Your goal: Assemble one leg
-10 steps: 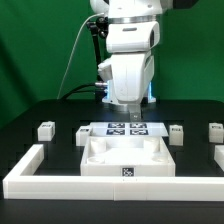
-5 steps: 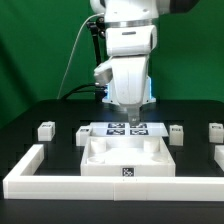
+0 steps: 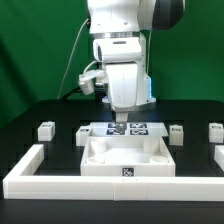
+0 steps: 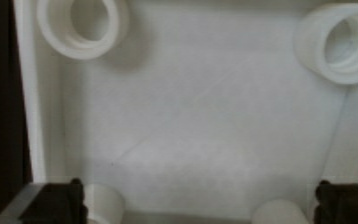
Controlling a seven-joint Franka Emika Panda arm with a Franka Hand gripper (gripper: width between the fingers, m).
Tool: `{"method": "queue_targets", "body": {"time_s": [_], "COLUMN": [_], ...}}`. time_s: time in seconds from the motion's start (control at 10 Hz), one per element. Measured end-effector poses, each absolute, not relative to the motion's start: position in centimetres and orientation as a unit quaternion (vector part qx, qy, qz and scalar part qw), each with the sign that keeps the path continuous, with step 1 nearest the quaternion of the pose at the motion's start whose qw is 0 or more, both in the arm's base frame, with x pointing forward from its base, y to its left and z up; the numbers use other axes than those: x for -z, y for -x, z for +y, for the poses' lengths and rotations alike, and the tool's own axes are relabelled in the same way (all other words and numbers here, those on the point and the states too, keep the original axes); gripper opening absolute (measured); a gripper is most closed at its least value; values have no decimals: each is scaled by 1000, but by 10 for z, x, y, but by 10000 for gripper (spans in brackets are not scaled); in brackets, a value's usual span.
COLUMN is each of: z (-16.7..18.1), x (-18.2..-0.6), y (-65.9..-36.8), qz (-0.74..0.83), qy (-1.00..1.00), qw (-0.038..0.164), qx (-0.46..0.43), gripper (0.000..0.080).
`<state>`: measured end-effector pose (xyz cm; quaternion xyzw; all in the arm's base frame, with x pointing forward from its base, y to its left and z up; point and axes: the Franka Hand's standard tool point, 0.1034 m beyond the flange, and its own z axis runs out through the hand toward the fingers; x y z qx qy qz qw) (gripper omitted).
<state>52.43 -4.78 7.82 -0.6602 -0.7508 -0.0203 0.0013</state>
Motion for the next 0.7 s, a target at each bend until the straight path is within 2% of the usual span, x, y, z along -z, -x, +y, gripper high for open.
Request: {"method": "queue_targets", "body": {"time_s": [0.2, 0.3, 0.5, 0.7], "z": [-48, -51, -52, -47], "x": [-76, -66, -51, -27], "y": [-523, -508, -483, -463], "qz": [-750, -748, -744, -744], "qy": [661, 664, 668, 667], "qw": [2, 3, 19, 41], "qx": [20, 19, 8, -5], "gripper": [650, 650, 650, 650]}}
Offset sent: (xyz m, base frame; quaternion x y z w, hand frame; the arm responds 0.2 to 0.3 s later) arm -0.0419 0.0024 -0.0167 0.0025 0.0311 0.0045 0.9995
